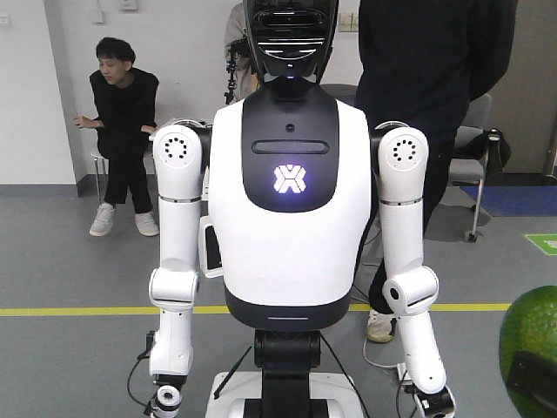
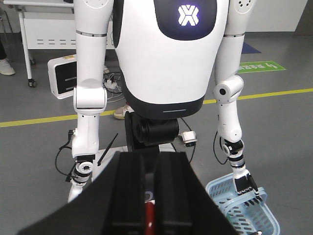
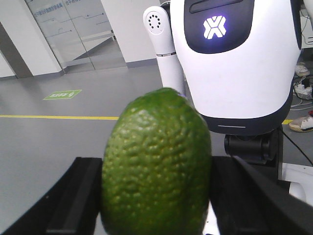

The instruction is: Pick snacks and fruit into basket

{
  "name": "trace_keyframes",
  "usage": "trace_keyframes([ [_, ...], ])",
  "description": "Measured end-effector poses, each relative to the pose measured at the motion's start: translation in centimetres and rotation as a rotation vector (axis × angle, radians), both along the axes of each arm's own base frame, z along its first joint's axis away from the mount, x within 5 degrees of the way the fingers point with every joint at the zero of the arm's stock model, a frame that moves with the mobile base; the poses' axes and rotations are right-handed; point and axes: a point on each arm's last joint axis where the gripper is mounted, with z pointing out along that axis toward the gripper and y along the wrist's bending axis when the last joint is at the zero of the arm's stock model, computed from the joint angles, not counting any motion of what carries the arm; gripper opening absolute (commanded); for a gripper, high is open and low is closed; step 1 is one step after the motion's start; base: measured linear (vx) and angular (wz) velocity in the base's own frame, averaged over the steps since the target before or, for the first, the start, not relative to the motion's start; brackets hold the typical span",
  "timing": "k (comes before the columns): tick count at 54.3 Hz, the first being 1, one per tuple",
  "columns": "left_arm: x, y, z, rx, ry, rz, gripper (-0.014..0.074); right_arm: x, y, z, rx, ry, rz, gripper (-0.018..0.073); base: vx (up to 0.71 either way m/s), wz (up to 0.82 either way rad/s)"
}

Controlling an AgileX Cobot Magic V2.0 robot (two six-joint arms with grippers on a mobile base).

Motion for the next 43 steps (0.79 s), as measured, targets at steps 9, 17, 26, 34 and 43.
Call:
trace_keyframes([
  [9,0.0,0.0,0.0,0.0,0.0,0.0,-0.0009,0.0,0.0,0.0,0.0,0.0,0.0,-0.0008,0.0,0.0],
  [17,0.0,0.0,0.0,0.0,0.0,0.0,-0.0009,0.0,0.0,0.0,0.0,0.0,0.0,-0.0008,0.0,0.0],
  [26,0.0,0.0,0.0,0.0,0.0,0.0,-0.0009,0.0,0.0,0.01,0.0,-0.001,-0.001,-0.0008,0.0,0.0],
  [34,0.0,0.0,0.0,0.0,0.0,0.0,-0.0009,0.04,-0.05,0.06,0.003,-0.007,-0.007,-0.0008,0.0,0.0],
  [43,0.0,0.0,0.0,0.0,0.0,0.0,-0.0009,0.04,-0.05,0.06,0.003,-0.007,-0.007,-0.0008,0.0,0.0],
])
